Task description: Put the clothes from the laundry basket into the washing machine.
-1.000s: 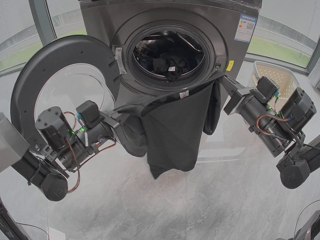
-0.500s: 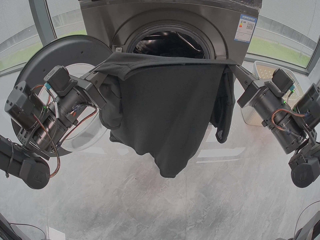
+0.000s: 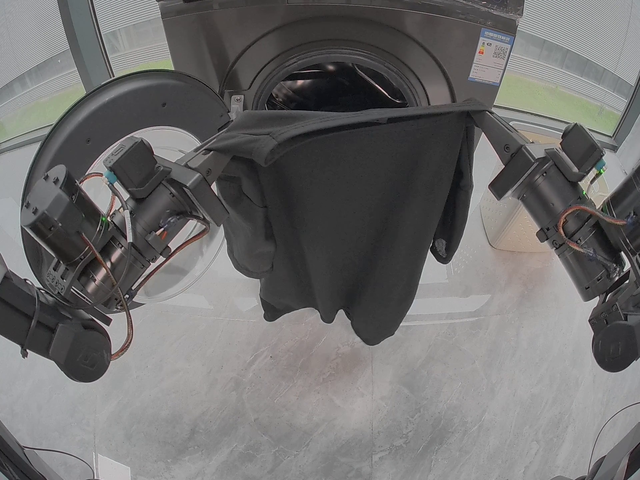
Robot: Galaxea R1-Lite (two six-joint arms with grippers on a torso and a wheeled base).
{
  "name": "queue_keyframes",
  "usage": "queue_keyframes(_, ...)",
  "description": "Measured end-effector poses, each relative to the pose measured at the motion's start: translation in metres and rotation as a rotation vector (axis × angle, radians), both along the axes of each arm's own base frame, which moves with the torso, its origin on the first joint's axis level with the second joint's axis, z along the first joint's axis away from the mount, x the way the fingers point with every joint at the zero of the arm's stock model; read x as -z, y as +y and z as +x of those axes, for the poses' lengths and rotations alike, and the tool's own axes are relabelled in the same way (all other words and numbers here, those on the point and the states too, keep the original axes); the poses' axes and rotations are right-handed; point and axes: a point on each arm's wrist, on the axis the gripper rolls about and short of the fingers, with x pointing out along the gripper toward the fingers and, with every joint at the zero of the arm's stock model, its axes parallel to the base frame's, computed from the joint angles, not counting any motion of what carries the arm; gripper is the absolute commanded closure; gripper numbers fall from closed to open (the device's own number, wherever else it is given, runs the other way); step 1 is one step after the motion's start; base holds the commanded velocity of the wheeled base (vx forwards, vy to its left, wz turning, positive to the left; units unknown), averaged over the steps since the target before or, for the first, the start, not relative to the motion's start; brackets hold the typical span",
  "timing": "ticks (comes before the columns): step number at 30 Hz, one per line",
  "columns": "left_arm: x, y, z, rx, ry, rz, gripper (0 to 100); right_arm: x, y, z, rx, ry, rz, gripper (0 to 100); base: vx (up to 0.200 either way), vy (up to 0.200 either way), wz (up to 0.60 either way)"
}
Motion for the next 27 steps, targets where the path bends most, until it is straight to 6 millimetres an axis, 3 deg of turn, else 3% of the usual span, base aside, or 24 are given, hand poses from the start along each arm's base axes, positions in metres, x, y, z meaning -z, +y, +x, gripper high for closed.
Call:
queue_keyframes(8,0.001,-0.015,0.002,0.061,0.009,-0.005,100,0.005,-0.001,-0.001,0.002,0.02,-0.012,100,0.0,0.0,0.0)
queue_keyframes(14,-0.004,-0.025,0.002,0.1,0.01,-0.02,100,0.029,0.004,-0.002,-0.015,0.103,-0.065,100,0.0,0.0,0.0)
queue_keyframes(15,-0.005,-0.028,0.002,0.108,0.01,-0.022,100,0.035,0.006,0.0,-0.021,0.122,-0.079,0,0.0,0.0,0.0)
queue_keyframes(21,-0.005,-0.035,0.0,0.136,0.007,-0.028,100,0.07,0.021,0.007,-0.067,0.215,-0.155,0,0.0,0.0,0.0)
queue_keyframes(27,-0.004,-0.037,-0.002,0.147,0.008,-0.031,100,0.119,0.035,0.0,-0.141,0.35,-0.29,0,0.0,0.0,0.0)
